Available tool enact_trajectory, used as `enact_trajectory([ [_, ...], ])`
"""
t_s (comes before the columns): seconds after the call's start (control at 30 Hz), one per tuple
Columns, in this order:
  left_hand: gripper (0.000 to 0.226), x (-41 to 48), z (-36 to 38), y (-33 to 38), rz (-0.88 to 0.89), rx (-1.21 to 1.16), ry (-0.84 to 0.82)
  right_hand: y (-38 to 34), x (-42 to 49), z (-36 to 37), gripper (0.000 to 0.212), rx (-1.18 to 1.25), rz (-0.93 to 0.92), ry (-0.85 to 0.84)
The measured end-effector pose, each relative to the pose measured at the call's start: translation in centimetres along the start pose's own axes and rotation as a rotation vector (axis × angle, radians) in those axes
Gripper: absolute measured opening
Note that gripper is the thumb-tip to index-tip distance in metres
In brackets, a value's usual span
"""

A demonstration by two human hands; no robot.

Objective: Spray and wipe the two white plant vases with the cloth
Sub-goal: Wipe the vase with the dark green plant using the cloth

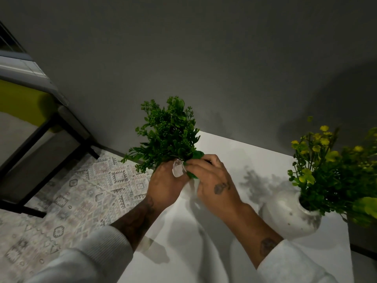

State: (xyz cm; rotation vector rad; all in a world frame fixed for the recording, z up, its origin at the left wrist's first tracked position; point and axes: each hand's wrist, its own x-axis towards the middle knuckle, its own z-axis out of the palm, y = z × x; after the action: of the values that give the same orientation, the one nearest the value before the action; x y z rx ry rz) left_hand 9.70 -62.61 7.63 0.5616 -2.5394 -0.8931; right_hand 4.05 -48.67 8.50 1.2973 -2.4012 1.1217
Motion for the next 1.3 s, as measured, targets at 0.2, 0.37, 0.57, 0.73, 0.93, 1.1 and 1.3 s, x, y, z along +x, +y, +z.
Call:
enact_trajectory([
  [0.2,0.021,0.3,0.1,-0.4,-0.042,-0.042,-0.064,1.2,-0.6,0.0,0.055,0.111,0.121,0.052],
  [0.37,0.038,0.3,0.1,-0.2,-0.084,-0.020,-0.053,2.1,0.8,0.3,0.062,0.218,0.362,0.082],
  [0.57,0.046,0.5,0.3,-0.6,-0.115,-0.021,-0.055,4.4,3.7,0.0,0.065,0.236,0.523,-0.153],
  [0.73,0.048,0.6,0.1,-0.8,-0.113,-0.025,-0.075,4.2,2.7,0.4,0.062,0.200,0.423,-0.137],
  [0.93,0.054,0.5,0.3,-1.2,-0.127,-0.032,-0.078,3.0,-2.2,1.1,0.064,0.195,0.354,0.065],
  [1.1,0.051,0.5,0.2,-1.0,-0.120,-0.020,-0.075,3.4,-1.0,0.9,0.065,0.204,0.392,0.015],
  [1.3,0.053,0.4,0.2,-0.8,-0.147,-0.018,-0.080,4.2,1.6,0.6,0.063,0.194,0.423,-0.112],
])
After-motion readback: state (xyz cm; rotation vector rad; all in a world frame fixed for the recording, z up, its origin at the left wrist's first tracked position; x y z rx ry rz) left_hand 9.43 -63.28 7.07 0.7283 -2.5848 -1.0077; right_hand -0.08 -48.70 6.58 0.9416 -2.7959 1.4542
